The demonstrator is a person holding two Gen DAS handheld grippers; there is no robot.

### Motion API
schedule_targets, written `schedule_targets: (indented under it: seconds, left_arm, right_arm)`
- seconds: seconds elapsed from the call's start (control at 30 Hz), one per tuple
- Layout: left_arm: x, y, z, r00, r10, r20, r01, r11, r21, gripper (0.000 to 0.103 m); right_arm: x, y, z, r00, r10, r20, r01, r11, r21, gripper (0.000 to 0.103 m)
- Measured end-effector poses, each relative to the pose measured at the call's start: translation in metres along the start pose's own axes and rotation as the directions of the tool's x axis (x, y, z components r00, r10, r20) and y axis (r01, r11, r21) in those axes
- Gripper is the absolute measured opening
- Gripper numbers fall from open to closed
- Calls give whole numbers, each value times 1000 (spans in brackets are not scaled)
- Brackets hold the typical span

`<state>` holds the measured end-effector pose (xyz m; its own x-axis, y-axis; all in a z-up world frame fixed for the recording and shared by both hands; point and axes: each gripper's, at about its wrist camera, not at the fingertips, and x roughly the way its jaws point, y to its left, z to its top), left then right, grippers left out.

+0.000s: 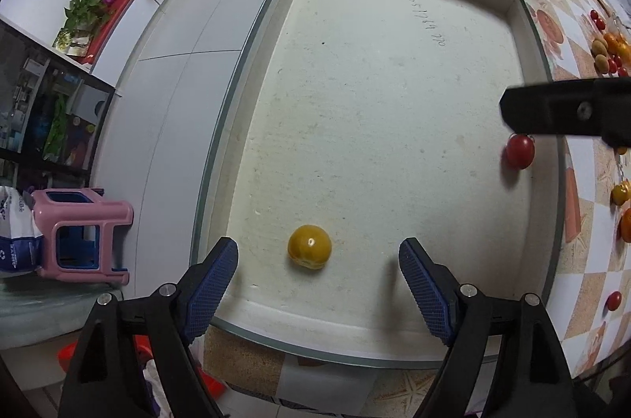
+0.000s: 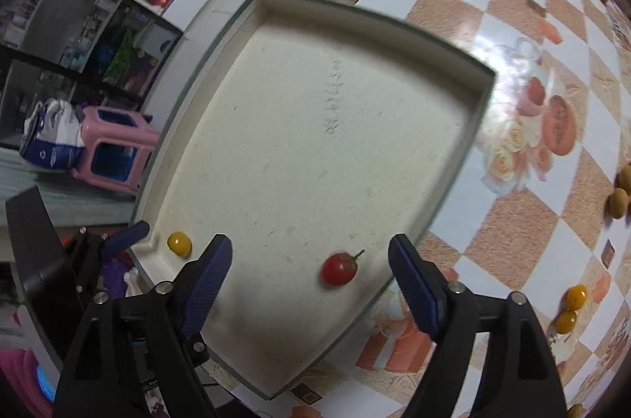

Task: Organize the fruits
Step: 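Carry both tomatoes over the cream tray and open both tools to drop them, then move the left tool to a brown round fruit while the right tool grasps another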

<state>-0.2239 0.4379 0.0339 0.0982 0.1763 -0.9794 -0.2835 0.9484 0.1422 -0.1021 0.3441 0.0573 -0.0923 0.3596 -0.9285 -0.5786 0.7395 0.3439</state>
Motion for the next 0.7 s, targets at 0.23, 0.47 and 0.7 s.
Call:
schedule_targets:
  seconds: [0.23, 0.47, 0.7]
  left_arm:
    - [-25, -27, 15, 999, -17, 49, 13, 997, 81, 85]
    - [-50, -78, 36, 994, -66, 88, 48, 980, 193, 85]
    - [-68, -139, 53, 986, -126, 106, 84, 940, 332, 85]
  right_arm:
    - [-41, -45, -12, 995, -57, 88, 44, 990, 137, 88]
    - [-74, -118, -55, 986, -123, 115, 80, 944, 321, 88]
    - [-104, -192, -123, 972, -207, 110, 127, 859, 495, 89]
